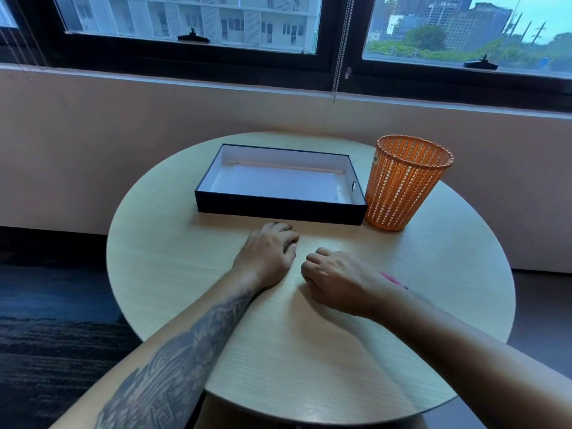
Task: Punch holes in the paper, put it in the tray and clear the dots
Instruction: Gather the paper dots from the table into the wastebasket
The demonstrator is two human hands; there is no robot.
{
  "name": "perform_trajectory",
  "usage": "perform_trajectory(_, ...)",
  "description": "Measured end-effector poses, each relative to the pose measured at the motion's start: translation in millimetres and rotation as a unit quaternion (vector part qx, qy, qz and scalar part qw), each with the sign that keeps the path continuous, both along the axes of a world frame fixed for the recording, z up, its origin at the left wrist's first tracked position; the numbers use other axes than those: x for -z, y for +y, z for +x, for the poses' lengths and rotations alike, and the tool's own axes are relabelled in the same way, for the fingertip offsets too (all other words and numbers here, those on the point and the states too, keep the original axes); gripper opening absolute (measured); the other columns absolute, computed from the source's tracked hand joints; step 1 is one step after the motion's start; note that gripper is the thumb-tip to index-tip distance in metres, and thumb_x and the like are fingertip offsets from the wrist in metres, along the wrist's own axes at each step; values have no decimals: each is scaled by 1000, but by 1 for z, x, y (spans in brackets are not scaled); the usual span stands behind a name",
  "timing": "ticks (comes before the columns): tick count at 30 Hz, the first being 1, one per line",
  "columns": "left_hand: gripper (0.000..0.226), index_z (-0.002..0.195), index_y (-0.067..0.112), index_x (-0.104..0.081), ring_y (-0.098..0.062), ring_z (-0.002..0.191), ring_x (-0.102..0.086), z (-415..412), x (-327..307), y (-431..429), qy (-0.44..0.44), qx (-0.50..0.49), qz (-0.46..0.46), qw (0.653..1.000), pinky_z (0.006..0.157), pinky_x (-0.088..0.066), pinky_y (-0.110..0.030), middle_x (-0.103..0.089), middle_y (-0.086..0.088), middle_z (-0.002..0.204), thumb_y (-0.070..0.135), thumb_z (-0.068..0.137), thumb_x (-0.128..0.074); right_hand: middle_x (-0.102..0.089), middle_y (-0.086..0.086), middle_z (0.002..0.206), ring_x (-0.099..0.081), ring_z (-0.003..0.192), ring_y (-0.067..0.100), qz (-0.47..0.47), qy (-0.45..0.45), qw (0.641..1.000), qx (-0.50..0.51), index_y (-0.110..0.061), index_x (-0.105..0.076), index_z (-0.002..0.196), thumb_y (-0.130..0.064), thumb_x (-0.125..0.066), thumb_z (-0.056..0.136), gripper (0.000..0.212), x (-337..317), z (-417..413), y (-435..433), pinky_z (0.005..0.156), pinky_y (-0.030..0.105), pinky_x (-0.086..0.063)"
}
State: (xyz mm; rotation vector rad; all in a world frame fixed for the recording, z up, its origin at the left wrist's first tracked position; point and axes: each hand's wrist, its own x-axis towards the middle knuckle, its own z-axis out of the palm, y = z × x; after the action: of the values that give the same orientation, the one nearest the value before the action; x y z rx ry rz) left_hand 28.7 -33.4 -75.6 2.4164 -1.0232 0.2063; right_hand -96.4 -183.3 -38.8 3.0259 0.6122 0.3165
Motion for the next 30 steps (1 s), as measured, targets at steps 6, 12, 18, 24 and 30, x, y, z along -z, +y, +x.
perform_trajectory(6,33,123,25,-67,-16,128,-48,-1,-2,1,6,3,2,1000,104,-37,-38,-59,5,135,32,96,-51,-53,-10,76,-50,71,13,186,50,977,86,-29,-47,79,-32,-45,92,14,-1,0,-16,67,41,-50)
perform_trajectory(12,28,115,27,-70,-15,118,-57,3,-6,-4,13,6,-43,999,100,-44,-37,-65,11,124,30,92,-55,-58,-11,80,-54,76,6,267,44,954,127,-24,-56,84,-22,-56,98,14,-35,-11,-37,66,19,-41)
perform_trajectory(18,26,111,23,-72,-14,107,-64,7,-69,-53,-4,63,-136,989,94,-51,-37,-70,9,115,26,89,-58,-62,-7,79,-56,70,3,334,-44,928,157,-20,-60,85,-18,-59,97,13,-91,-6,-77,62,18,-42)
perform_trajectory(24,27,116,22,-71,-20,115,-60,15,-143,-122,-62,113,-144,981,95,-49,-36,-66,4,124,26,92,-60,-65,9,85,-63,77,27,317,-109,912,236,-12,-63,94,-21,-57,99,13,-149,16,-145,67,43,-52)
perform_trajectory(30,33,125,14,-66,-21,127,-52,13,-157,-170,-98,150,-38,983,105,-45,-40,-61,-3,136,23,95,-56,-65,5,93,-63,77,19,293,-50,901,317,-17,-63,102,-24,-56,102,10,-157,44,-187,58,29,-50)
